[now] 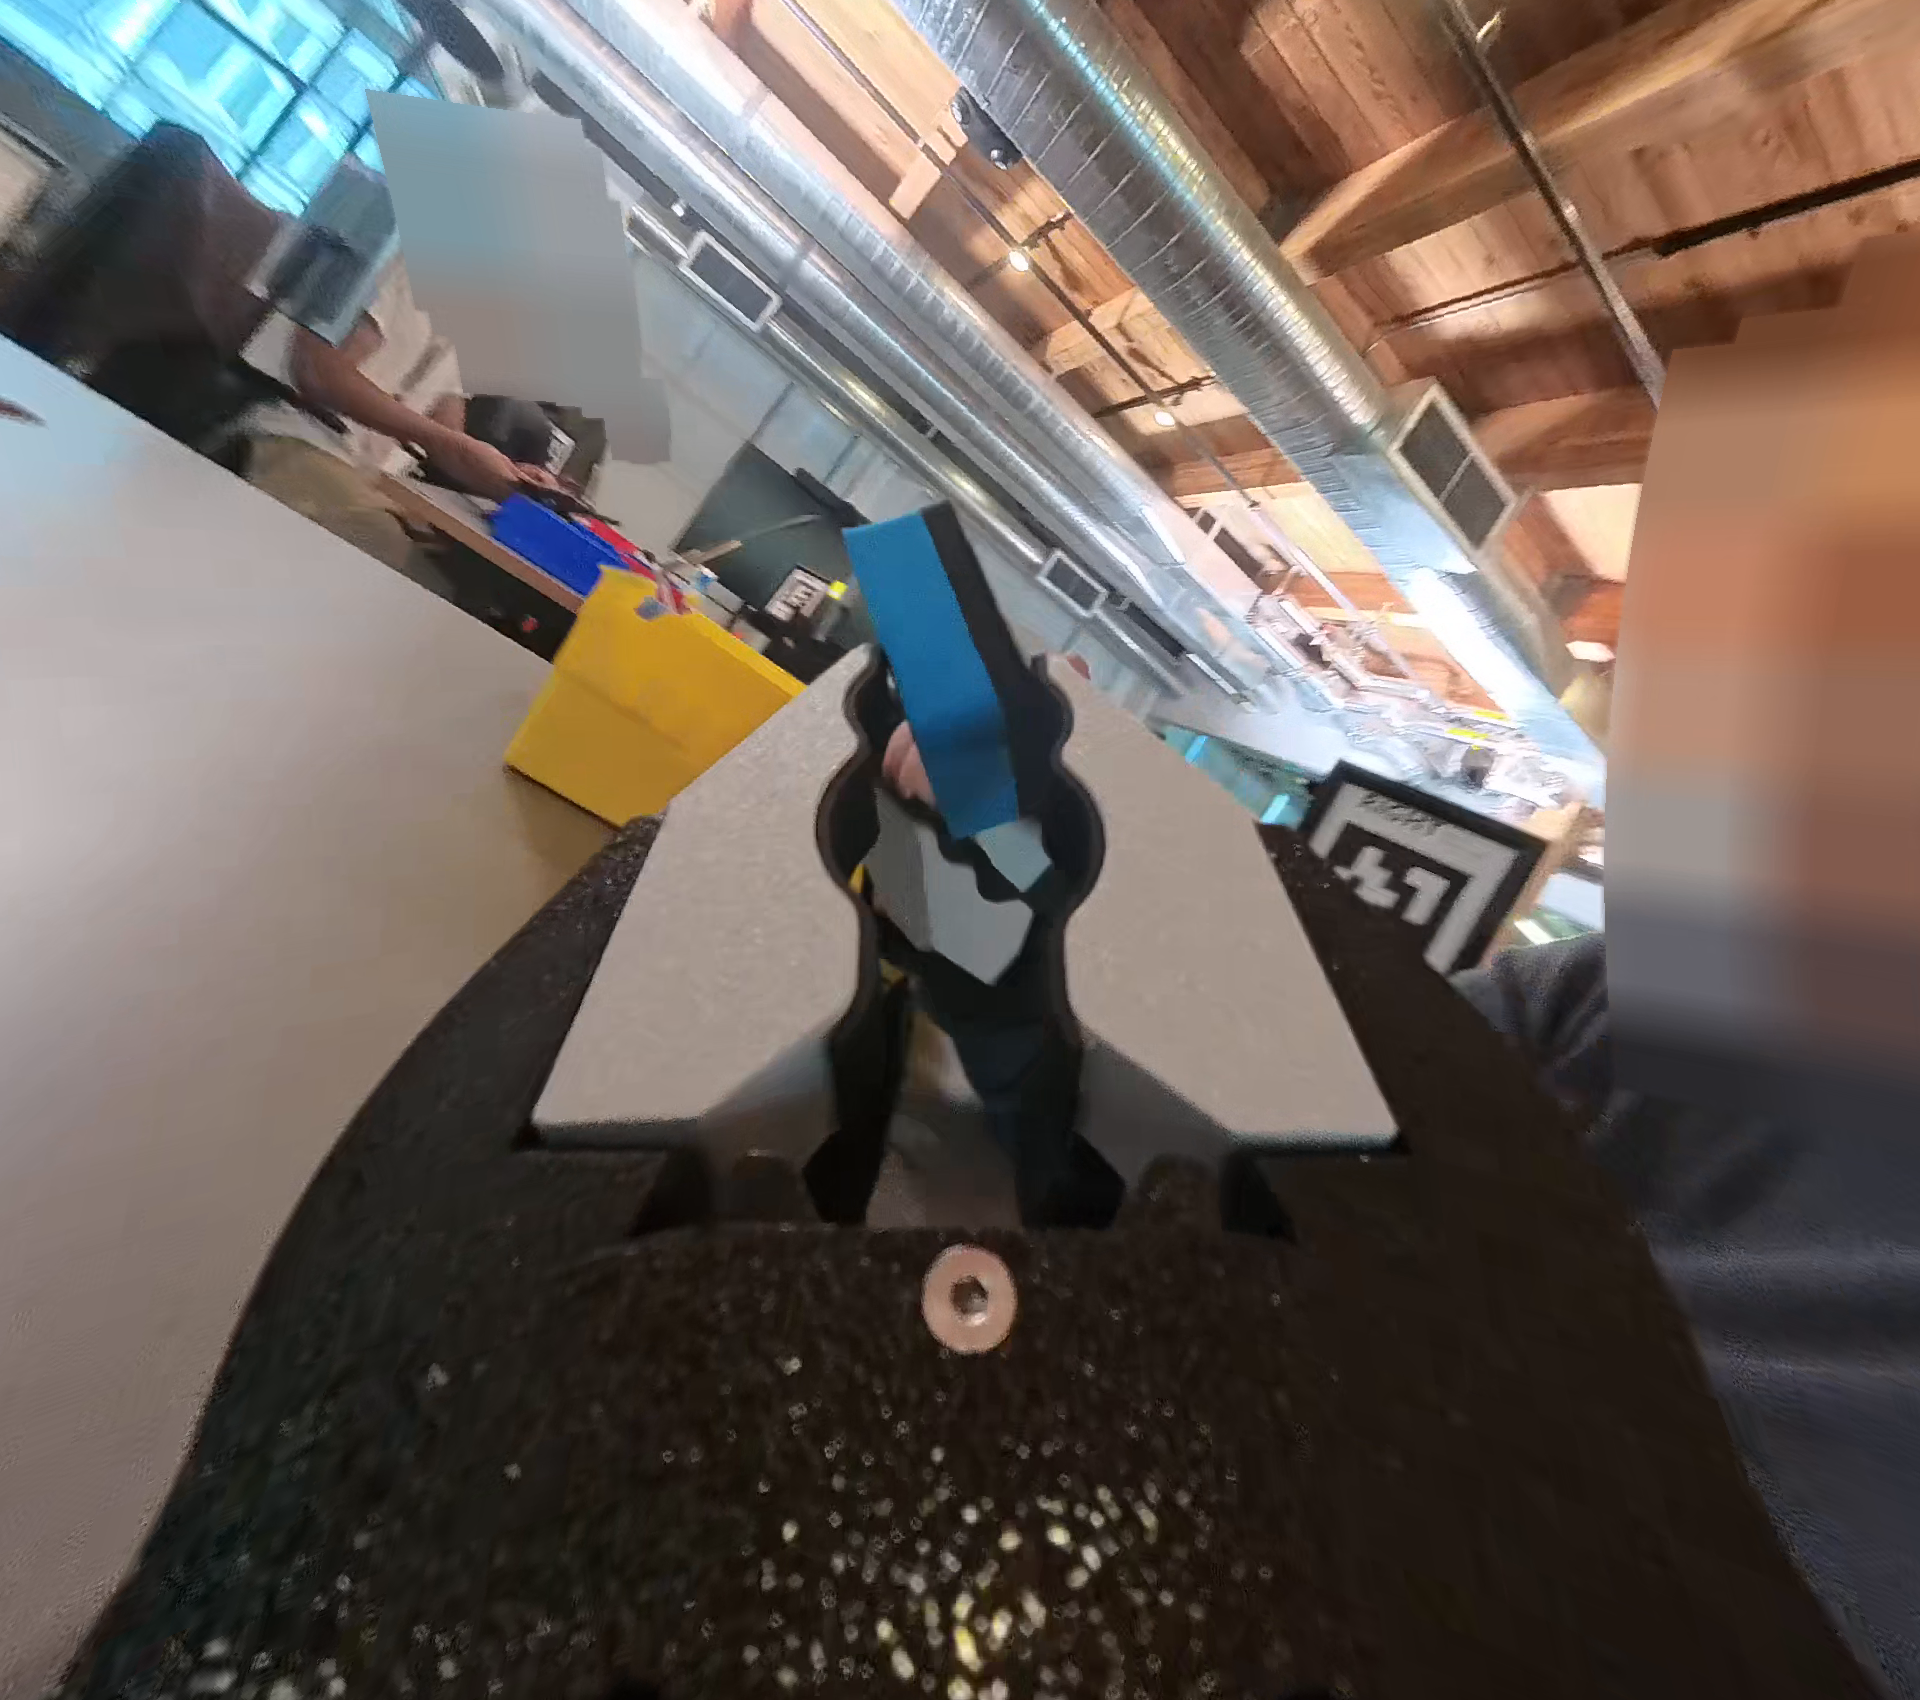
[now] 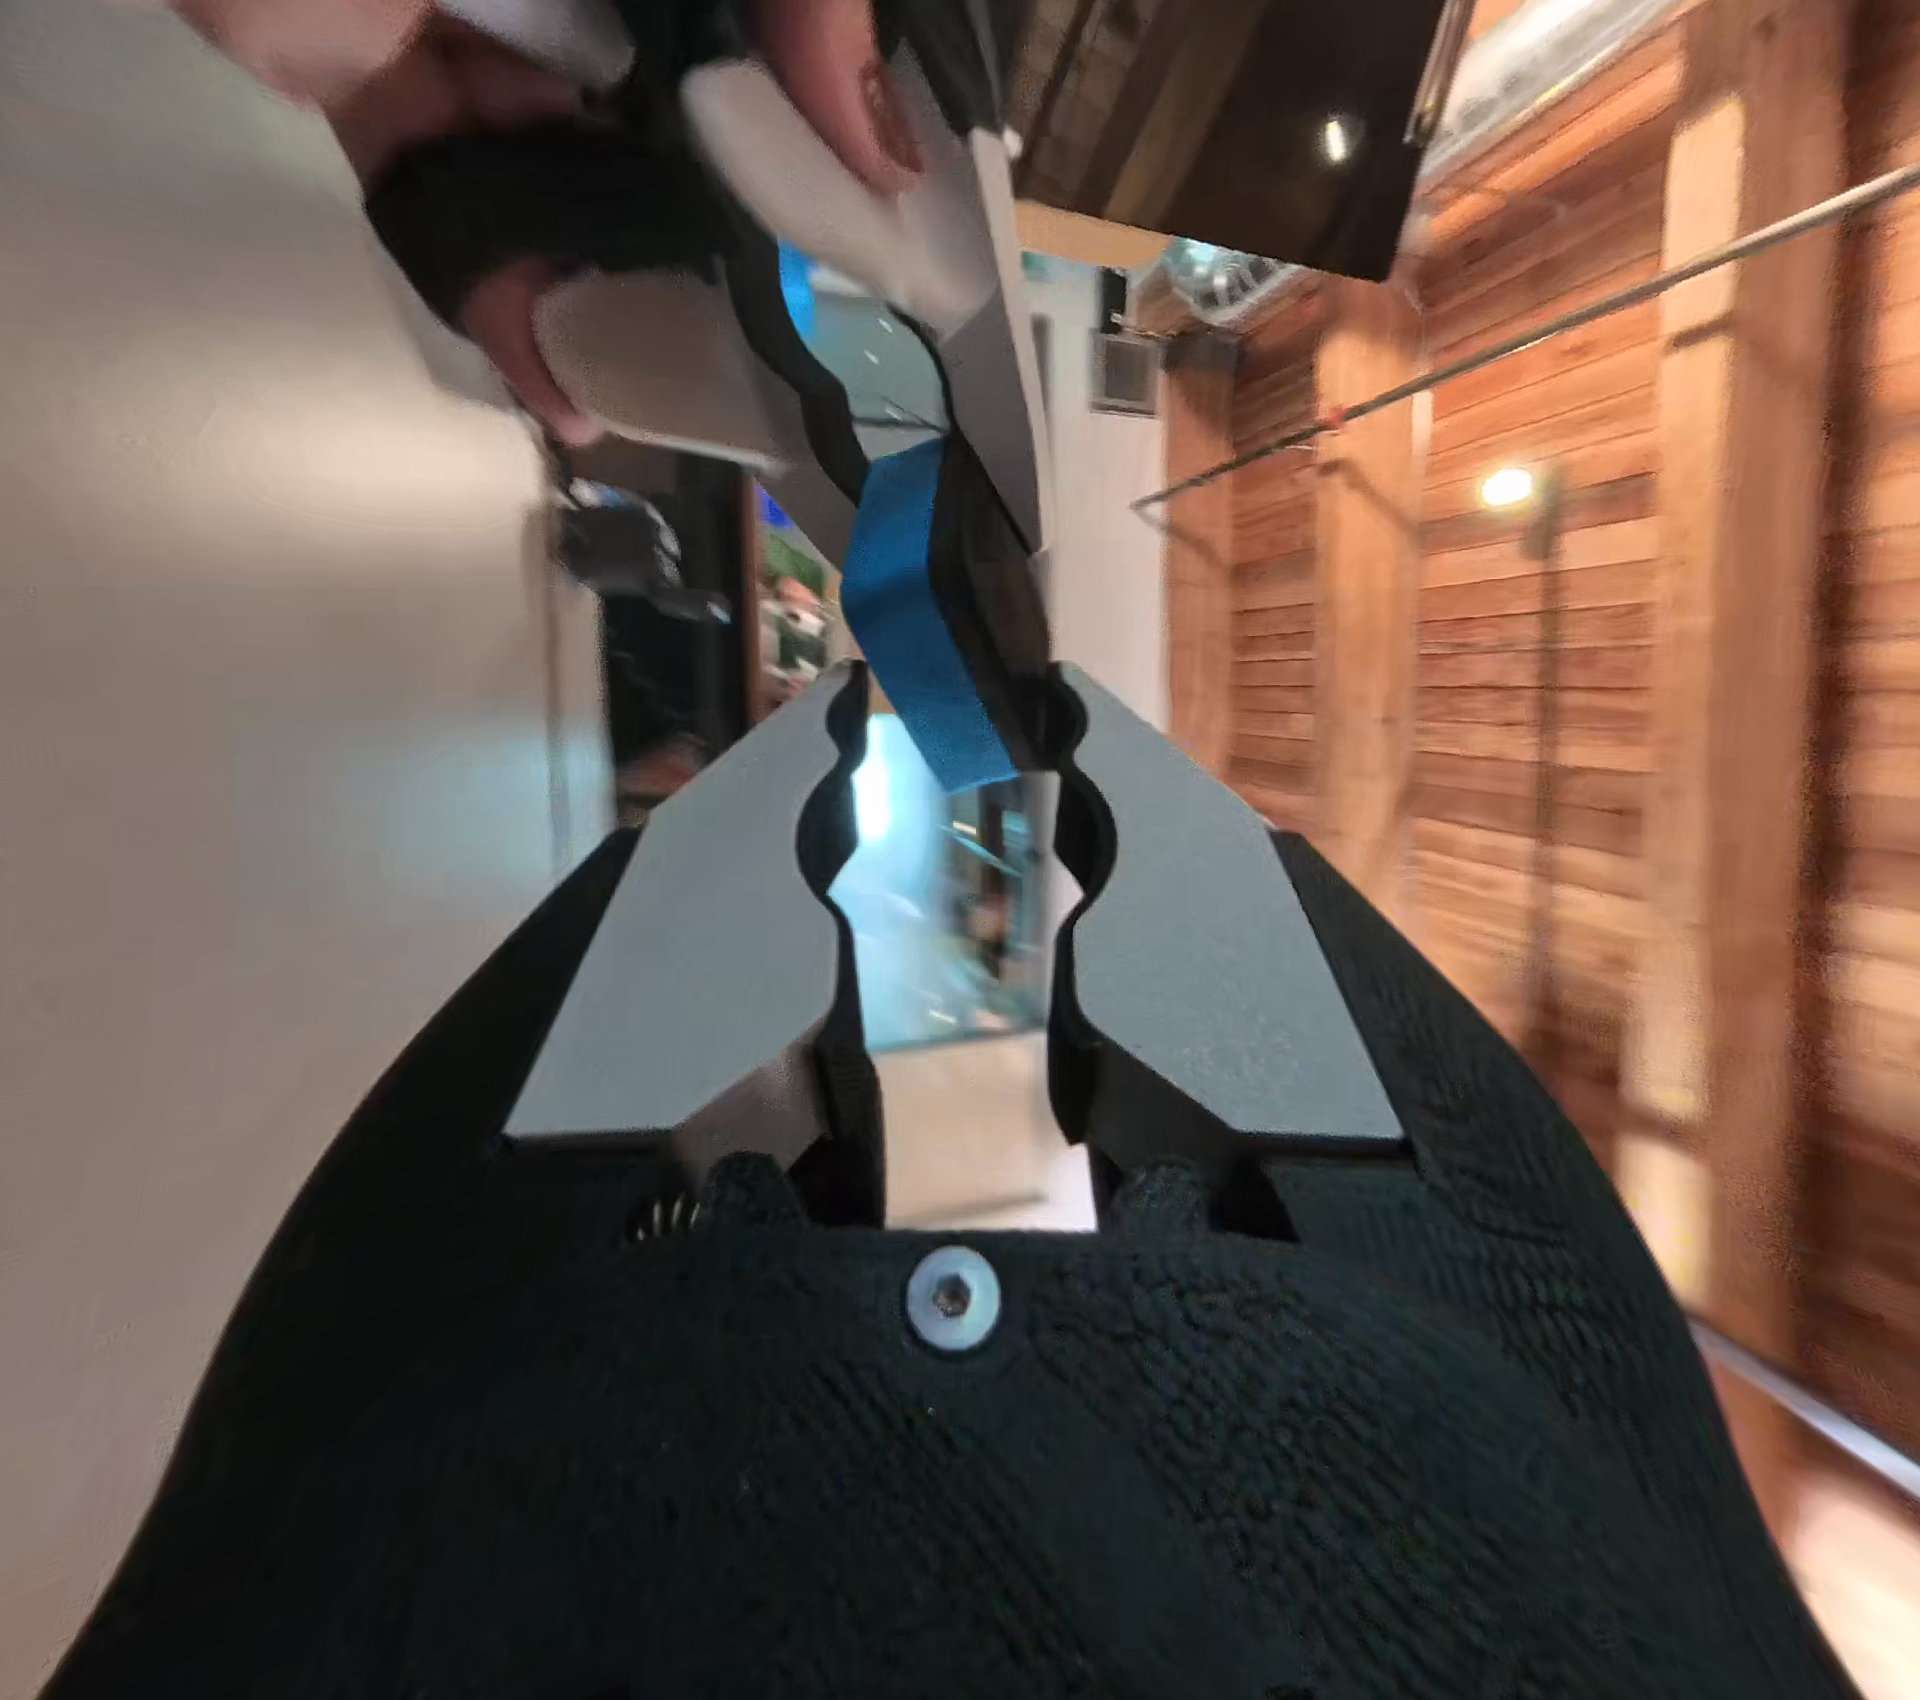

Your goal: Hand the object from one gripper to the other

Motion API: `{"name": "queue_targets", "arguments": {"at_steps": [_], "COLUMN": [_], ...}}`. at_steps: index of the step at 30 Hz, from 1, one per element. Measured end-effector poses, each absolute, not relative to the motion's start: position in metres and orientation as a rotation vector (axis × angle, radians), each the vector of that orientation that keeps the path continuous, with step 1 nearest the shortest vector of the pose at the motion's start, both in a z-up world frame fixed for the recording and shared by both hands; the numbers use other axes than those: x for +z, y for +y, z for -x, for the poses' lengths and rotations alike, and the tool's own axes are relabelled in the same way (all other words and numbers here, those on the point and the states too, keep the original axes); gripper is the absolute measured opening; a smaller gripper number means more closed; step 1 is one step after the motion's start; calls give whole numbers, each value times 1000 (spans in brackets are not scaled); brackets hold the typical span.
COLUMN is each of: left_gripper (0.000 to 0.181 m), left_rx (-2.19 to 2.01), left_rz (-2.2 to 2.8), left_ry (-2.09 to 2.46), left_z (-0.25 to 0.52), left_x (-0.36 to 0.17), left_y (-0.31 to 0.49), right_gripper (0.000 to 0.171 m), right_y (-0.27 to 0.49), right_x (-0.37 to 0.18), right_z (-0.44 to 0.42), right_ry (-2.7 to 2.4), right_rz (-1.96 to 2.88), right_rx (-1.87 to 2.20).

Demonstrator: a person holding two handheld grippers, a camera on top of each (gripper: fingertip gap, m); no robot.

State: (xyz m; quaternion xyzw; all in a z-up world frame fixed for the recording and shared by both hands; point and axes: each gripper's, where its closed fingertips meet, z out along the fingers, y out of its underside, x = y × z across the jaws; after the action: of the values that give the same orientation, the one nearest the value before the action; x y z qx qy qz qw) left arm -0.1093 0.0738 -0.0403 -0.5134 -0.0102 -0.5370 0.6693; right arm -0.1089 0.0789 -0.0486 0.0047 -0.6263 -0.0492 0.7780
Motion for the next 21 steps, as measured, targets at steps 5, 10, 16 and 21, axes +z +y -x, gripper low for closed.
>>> {"name": "queue_targets", "arguments": {"at_steps": [5, 10, 16, 21], "left_gripper": [22, 23, 22, 22], "left_rx": [-875, -736, -799, -792], "left_rz": [1151, 1230, 1238, 1286], "left_ry": [65, 294, 423, 495], "left_z": [123, 101, 82, 71], "left_x": [-35, -44, -48, -56], "left_y": [68, 62, 53, 52], "right_gripper": [63, 55, 45, 28], "right_y": [83, 69, 56, 52], "right_x": [-43, -48, -42, -61], "right_z": [100, 90, 73, 76], "right_ry": [-1448, -1614, -1658, -1767], "right_rz": [337, 705, 948, 988], "right_rx": [532, 1293, 1934, 1818]}}
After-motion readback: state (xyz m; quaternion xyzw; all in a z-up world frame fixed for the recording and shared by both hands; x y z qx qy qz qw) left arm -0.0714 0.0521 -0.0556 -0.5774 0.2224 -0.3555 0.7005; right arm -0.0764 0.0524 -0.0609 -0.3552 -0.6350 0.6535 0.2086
